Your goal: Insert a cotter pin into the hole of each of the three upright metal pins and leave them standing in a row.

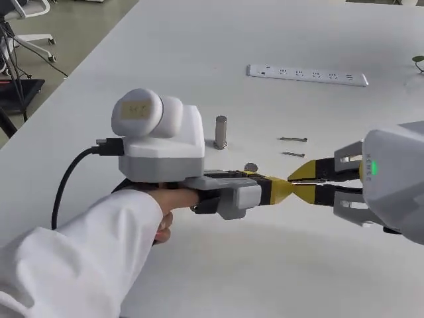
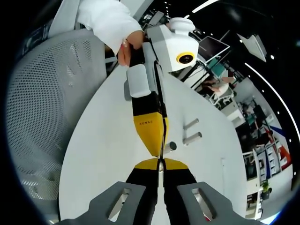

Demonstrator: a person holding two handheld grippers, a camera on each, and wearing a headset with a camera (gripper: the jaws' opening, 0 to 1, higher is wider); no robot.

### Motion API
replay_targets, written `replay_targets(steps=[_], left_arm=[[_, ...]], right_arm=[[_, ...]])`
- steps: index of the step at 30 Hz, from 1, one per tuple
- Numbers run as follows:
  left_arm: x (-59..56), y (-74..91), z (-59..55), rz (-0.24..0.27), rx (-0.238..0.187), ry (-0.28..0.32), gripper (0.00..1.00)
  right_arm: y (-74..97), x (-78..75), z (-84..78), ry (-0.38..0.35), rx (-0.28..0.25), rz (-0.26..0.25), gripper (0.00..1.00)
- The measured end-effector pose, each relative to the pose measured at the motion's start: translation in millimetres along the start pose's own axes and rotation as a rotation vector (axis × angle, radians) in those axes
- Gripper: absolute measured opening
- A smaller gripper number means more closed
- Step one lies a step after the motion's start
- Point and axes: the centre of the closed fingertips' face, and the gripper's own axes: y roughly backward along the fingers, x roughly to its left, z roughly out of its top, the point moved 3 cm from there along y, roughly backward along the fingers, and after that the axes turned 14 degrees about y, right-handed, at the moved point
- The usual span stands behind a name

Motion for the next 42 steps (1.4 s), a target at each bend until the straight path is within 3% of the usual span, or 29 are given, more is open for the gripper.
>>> replay_targets(steps=[13,18,20,27,38,42], left_arm=[[1.0,-0.4,0.8,0.017,-0.016,0.035,0.07],[-1.2,0.2,-1.0,0.001,-0.002,0.052,0.03],[-1.4,0.6,-2.0,-0.007,0.009,0.088,0.01],[1.1,2.4,-6.6,0.009,0.02,0.104,0.01],[1.1,2.6,-9.8,0.031,0.038,0.067,0.0],[0.2,3.4,-9.6,0.029,0.04,0.045,0.0]], right_arm=[[3.7,0.9,3.8,0.001,-0.015,-0.001,0.0],[3.9,0.8,4.3,0.004,-0.018,0.001,0.0],[3.3,1.5,4.9,0.001,-0.021,0.004,0.0],[0.7,5.7,6.3,-0.017,-0.04,0.024,0.0],[0.0,9.5,6.3,-0.037,-0.049,0.038,0.0],[0.5,9.5,7.4,-0.009,-0.044,0.027,0.0]])
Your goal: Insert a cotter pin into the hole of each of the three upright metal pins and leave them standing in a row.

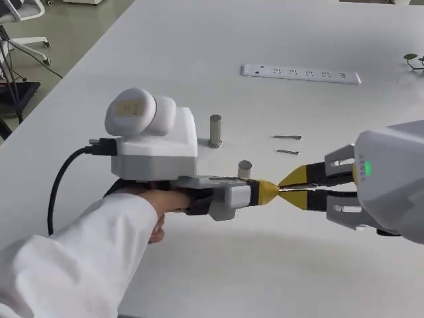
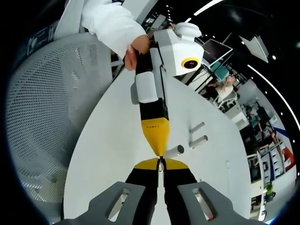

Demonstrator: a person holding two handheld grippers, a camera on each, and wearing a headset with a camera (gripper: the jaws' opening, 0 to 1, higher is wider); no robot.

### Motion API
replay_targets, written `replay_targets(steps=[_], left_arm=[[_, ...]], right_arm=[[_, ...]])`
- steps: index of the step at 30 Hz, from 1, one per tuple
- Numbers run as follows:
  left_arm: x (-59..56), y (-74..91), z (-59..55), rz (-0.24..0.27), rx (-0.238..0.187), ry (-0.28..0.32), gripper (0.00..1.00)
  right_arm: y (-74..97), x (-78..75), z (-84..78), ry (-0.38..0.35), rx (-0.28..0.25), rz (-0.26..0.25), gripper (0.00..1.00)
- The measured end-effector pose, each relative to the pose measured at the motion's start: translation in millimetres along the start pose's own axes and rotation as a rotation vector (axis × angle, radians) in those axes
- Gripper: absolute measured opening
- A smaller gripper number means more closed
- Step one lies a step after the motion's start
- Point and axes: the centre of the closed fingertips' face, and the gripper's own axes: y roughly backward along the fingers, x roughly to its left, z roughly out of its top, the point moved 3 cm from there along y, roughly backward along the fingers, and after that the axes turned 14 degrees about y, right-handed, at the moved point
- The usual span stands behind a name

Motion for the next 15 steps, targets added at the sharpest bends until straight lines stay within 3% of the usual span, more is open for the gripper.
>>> replay_targets(steps=[5,8,11,12,13,15], left_arm=[[2.2,1.0,-1.4,0.011,0.005,-0.009,0.0],[1.6,2.8,-1.8,0.003,0.005,-0.015,0.0],[2.7,7.6,-1.8,0.018,0.019,-0.083,0.0],[3.6,9.7,-1.7,0.029,0.028,-0.131,0.0],[3.0,12.2,-2.2,0.034,0.041,-0.187,0.0],[2.0,15.5,-2.9,0.04,0.056,-0.251,0.0]], right_arm=[[0.2,-0.5,-0.2,-0.013,-0.009,-0.002,0.0],[2.0,-2.6,-1.4,-0.06,-0.03,-0.006,0.09],[4.7,-0.6,-3.2,-0.166,-0.07,0.014,0.11],[5.1,0.7,-4.5,-0.192,-0.077,0.024,0.13],[5.3,6.1,-5.5,-0.267,-0.093,0.059,0.15],[4.2,9.2,-9.5,-0.344,-0.114,0.079,0.17]])
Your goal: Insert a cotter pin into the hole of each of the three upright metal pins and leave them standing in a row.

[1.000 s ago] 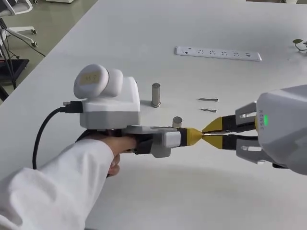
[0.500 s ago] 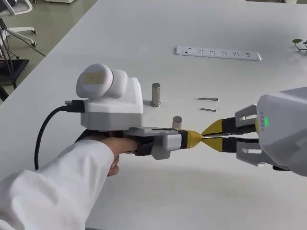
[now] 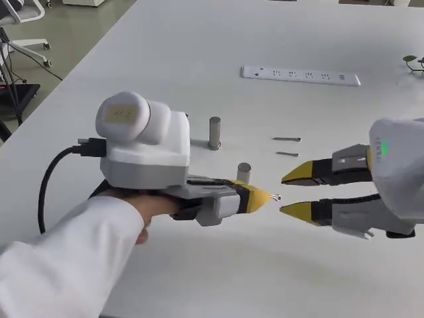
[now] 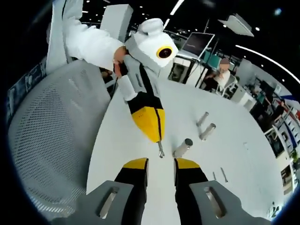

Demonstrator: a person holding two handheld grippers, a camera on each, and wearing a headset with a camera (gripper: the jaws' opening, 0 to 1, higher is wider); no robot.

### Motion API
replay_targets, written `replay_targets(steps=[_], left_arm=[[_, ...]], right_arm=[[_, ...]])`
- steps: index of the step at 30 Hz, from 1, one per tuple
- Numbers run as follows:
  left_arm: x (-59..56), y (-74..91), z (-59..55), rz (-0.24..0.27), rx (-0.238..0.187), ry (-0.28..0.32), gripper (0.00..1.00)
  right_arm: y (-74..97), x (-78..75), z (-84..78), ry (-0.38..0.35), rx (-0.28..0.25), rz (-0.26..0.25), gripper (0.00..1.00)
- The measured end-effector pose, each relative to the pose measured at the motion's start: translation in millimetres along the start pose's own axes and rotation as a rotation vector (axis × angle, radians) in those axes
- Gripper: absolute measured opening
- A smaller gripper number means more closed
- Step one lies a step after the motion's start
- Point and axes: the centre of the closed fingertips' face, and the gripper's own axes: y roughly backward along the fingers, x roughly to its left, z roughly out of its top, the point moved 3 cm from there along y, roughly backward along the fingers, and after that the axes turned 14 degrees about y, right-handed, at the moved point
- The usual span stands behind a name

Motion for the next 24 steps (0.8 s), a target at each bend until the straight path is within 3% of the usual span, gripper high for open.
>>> replay_targets(steps=[3,5,9,11,13,18,22,24], left_arm=[[0.8,6.1,-4.8,0.028,0.065,-0.112,0.0],[-1.3,8.2,-3.4,0.028,0.07,-0.181,0.0],[-6.9,11.0,-4.6,-0.008,0.086,-0.258,0.0],[-9.3,12.1,-6.6,-0.034,0.099,-0.331,0.0],[-12.7,12.4,-6.6,-0.071,0.085,-0.396,0.0],[-19.3,14.5,-10.4,-0.139,0.076,-0.433,0.0],[-24.3,15.7,-9.0,-0.179,0.044,-0.466,0.0],[-25.3,16.2,-9.8,-0.194,0.044,-0.48,0.0]], right_arm=[[-0.6,3.3,-5.1,-0.096,-0.032,0.022,0.16],[-0.9,3.0,-9.4,-0.136,-0.048,0.037,0.17],[-2.9,10.6,-3.1,-0.221,-0.12,0.076,0.21],[-2.9,15.0,2.4,-0.254,-0.15,0.097,0.2],[-2.7,16.6,5.9,-0.265,-0.164,0.102,0.2],[-3.2,19.9,14.3,-0.261,-0.184,0.115,0.23],[-4.3,23.8,19.4,-0.246,-0.19,0.137,0.18],[-4.6,29.3,21.3,-0.255,-0.193,0.174,0.15]])
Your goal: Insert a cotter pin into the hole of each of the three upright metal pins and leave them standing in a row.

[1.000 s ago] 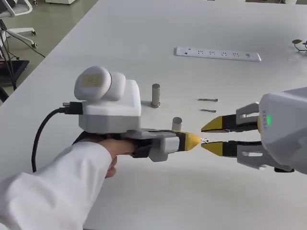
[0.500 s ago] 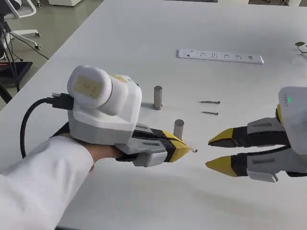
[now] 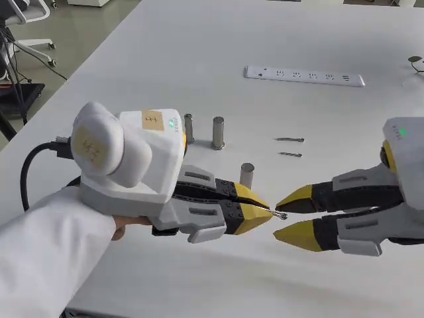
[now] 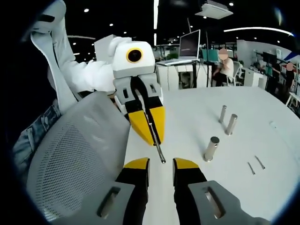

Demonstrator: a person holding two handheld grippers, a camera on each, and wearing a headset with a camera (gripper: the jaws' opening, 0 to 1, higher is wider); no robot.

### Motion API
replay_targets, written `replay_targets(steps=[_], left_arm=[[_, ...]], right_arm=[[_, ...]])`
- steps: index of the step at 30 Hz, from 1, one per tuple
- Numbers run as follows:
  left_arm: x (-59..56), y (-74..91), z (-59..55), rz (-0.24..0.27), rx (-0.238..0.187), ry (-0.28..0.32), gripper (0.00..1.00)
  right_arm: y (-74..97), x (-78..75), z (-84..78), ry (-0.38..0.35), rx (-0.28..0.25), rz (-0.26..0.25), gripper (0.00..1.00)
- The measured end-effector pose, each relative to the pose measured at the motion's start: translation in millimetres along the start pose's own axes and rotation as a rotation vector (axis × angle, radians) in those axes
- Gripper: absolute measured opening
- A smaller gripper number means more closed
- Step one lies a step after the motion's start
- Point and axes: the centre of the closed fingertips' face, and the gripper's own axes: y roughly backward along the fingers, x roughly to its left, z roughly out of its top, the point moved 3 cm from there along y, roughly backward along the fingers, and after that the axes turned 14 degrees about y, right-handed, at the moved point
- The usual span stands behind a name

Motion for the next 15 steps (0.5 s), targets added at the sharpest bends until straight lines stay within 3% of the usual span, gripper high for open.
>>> replay_targets(steps=[4,9,15], left_arm=[[-1.7,1.0,-2.7,-0.016,0.01,-0.003,0.0],[-4.5,2.6,-3.9,-0.033,0.007,-0.003,0.0],[-6.6,3.9,-5.5,-0.048,0.005,0.006,0.0]], right_arm=[[-1.7,3.4,2.2,0.003,-0.009,0.012,0.12],[-2.3,5.5,3.3,0.0,-0.016,0.025,0.01],[-1.6,5.9,3.2,0.003,-0.02,0.035,0.0]])
